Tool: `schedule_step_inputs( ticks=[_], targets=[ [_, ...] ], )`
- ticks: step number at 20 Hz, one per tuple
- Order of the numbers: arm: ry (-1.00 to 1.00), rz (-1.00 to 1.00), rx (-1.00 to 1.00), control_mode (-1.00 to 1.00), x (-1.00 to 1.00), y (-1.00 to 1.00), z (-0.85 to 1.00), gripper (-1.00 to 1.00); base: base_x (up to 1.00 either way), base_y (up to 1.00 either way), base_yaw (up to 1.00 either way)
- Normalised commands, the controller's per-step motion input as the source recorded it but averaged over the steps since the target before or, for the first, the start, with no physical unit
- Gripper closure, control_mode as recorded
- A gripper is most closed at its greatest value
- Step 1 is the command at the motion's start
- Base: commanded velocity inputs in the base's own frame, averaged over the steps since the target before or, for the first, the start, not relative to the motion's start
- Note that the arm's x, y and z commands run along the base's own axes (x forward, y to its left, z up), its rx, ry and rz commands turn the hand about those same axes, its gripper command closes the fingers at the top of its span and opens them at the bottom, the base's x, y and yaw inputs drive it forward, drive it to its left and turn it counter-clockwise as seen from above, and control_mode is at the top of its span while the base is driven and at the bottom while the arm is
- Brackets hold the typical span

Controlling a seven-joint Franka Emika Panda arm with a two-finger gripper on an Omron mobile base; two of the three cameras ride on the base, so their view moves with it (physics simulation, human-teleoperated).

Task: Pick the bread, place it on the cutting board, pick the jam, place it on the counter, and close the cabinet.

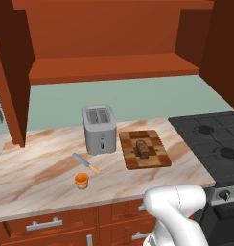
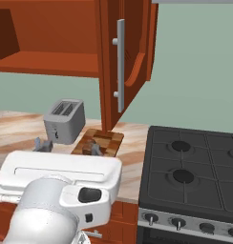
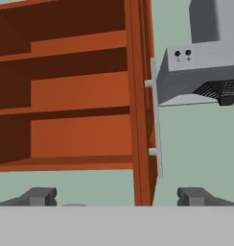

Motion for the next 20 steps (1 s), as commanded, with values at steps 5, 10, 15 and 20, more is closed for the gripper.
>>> schedule_step_inputs(
  ticks=[5,10,15,20],
  targets=[
    [-0.03,0.06,0.00,-1.00,0.02,-0.08,-0.10,-1.00,0.00,0.00,0.00],
    [-0.04,0.07,0.00,-1.00,0.10,-0.02,-0.10,-1.00,0.00,0.00,0.00],
    [-0.03,0.08,0.00,-1.00,0.14,0.00,-0.08,-1.00,0.00,0.00,0.00],
    [-0.03,0.08,0.00,-1.00,0.12,-0.01,-0.08,-1.00,0.00,0.00,0.00]
  ],
)
